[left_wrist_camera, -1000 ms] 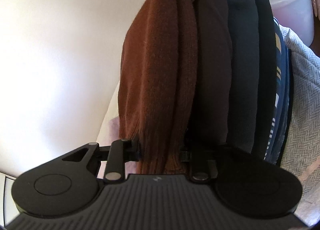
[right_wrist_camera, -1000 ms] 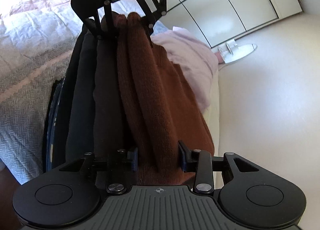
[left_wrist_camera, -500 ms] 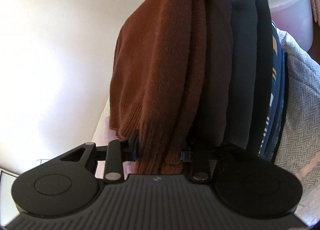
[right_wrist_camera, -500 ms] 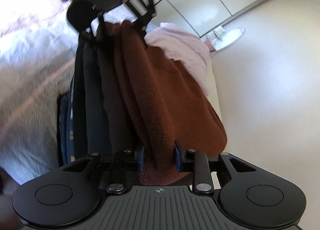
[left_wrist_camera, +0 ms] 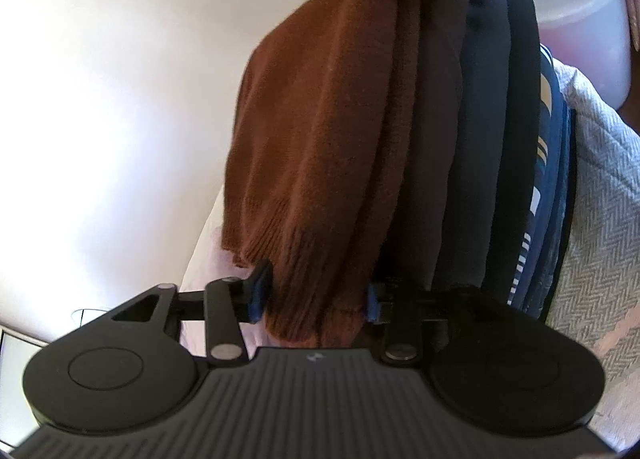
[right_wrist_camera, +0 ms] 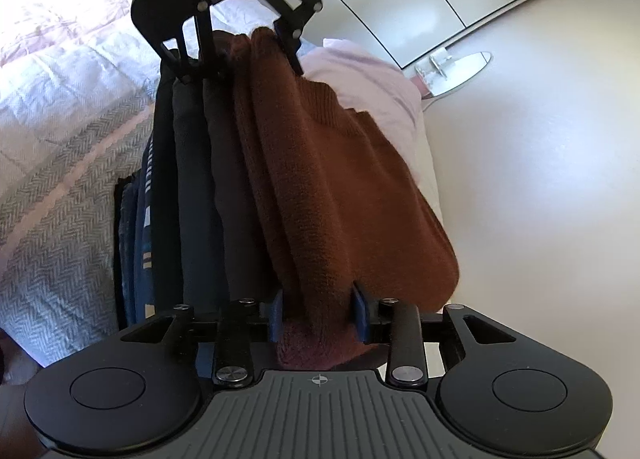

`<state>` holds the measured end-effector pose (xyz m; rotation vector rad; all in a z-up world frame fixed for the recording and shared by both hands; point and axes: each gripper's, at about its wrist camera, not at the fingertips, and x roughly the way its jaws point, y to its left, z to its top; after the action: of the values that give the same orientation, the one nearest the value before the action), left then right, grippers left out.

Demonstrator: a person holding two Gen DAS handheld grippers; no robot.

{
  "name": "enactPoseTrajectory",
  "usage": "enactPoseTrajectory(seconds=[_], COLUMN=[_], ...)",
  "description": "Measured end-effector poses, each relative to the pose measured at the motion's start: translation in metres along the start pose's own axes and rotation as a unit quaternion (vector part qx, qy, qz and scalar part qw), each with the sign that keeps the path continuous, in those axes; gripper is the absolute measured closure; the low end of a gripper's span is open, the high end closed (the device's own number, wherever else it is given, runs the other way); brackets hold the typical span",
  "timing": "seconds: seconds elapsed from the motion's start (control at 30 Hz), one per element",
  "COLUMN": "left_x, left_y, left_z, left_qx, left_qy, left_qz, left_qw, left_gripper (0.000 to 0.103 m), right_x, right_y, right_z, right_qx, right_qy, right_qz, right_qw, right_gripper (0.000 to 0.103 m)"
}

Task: Fold clothes
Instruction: 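Lower the cardigan onto the top of the folded clothes stack with both grippers, then open both grippers and release the cardigan on the stack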

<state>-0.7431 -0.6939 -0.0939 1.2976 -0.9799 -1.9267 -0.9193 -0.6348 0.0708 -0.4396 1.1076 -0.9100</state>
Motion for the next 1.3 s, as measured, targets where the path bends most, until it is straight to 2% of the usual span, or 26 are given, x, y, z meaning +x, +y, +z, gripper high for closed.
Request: enactPoseTrajectory(seconds=[0.13, 0.33, 0.77, 0.87, 0.9, 1.0, 1.07, 1.13, 1.17, 1.23, 1.3], left_x=[-0.014, -0.029, -0.048, -0.059, -0.063, -0.068, -0.085, -0.079, -0.085, -0.098, -0.122], left_y=[0.007, 0.015, 0.019, 0.022, 0.024, 0.015, 0.013, 0.003, -0.003, -0.015, -0.021], left_z=[-0.013, -0.030, -0.042, -0.047, -0.048, -0.012, -0.009, 0.022, 0.025, 0.028, 0.019], left_qx=[-0.021, -0.052, -0.071, -0.095, -0.109, -0.158, -0.196, -0.237, -0.259, -0.298, -0.342], left_qy=[-0.008, -0.010, -0.011, -0.008, -0.006, -0.001, -0.001, -0.003, -0.004, -0.007, -0.005], left_qz=[0.000, -0.005, -0.003, -0.002, -0.001, 0.000, 0.001, -0.002, -0.004, -0.008, -0.019], left_qw=[0.9997, 0.9986, 0.9974, 0.9955, 0.9940, 0.9875, 0.9805, 0.9715, 0.9659, 0.9544, 0.9395], left_gripper=[0.047, 0.046, 0.043, 0.042, 0.041, 0.037, 0.032, 0.020, 0.016, 0.006, 0.001], right_x=[-0.003, -0.007, -0.022, -0.031, -0.035, -0.045, -0.056, -0.068, -0.076, -0.094, -0.112], right_y=[0.001, 0.000, 0.007, 0.009, 0.009, 0.011, 0.017, 0.025, 0.029, 0.043, 0.063], right_z=[-0.001, -0.001, -0.003, -0.003, -0.004, -0.004, -0.003, 0.000, 0.001, 0.004, 0.010], right_qx=[0.006, 0.021, 0.040, 0.072, 0.086, 0.132, 0.191, 0.252, 0.287, 0.363, 0.429], right_qy=[0.001, 0.002, 0.001, 0.000, 0.000, -0.001, 0.005, 0.017, 0.020, 0.028, 0.040], right_qz=[-0.004, -0.008, -0.015, -0.019, -0.020, -0.024, -0.027, -0.036, -0.043, -0.060, -0.077], right_qw=[1.000, 1.000, 0.999, 0.997, 0.996, 0.991, 0.981, 0.967, 0.957, 0.930, 0.899], right_gripper=[0.067, 0.063, 0.058, 0.054, 0.049, 0.036, 0.034, 0.032, 0.032, 0.027, 0.023])
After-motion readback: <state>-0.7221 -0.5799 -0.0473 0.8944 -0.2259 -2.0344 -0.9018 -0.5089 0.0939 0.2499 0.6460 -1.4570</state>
